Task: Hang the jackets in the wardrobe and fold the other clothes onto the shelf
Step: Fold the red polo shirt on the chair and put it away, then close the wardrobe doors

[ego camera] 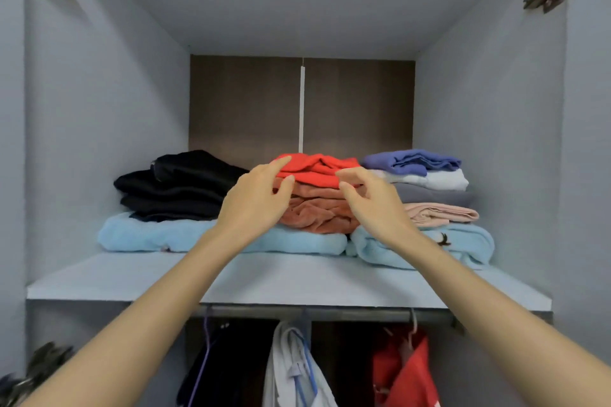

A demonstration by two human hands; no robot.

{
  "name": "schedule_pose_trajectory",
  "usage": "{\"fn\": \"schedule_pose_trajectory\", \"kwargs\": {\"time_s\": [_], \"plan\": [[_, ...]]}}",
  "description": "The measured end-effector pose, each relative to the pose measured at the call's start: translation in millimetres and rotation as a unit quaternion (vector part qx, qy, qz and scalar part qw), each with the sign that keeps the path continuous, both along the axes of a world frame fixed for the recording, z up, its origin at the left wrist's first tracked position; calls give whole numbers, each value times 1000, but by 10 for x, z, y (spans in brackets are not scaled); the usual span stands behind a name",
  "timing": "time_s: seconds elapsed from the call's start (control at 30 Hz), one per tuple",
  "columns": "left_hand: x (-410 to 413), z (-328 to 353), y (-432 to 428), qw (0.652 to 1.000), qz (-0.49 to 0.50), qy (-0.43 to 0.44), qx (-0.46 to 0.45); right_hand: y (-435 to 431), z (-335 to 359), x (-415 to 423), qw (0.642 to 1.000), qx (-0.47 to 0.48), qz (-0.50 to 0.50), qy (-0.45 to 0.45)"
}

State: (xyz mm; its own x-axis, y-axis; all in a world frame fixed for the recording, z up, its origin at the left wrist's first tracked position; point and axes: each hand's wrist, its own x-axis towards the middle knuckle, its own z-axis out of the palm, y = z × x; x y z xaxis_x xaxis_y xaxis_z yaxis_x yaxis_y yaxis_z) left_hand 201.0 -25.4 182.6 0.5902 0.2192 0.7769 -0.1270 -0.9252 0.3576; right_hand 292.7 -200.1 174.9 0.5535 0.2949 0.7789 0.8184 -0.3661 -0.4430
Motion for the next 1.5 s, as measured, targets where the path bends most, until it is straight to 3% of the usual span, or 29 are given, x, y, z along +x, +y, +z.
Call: {"fn": "schedule_pose_trajectory", "kwargs": {"time_s": [0.27,0.6,1.0,1.2,1.5], "plan": [[-1097,-668,-172,999,-8,5,-39,-58,-475,-885,997,-20,70,25],[-2829,-1096,-104,995,60,-69,-34,162,-785,-2254,989,-21,140,43],[-4845,-1507,239,983,152,-86,-49,891,-1026,-4002,973,-20,219,75],[-5254,-1770,476,976,187,-81,-74,1375,-942,-4609,961,-32,268,61],[-5193,-2165,849,964,149,66,-210,2051,-812,-5022,955,-44,290,36]]}}
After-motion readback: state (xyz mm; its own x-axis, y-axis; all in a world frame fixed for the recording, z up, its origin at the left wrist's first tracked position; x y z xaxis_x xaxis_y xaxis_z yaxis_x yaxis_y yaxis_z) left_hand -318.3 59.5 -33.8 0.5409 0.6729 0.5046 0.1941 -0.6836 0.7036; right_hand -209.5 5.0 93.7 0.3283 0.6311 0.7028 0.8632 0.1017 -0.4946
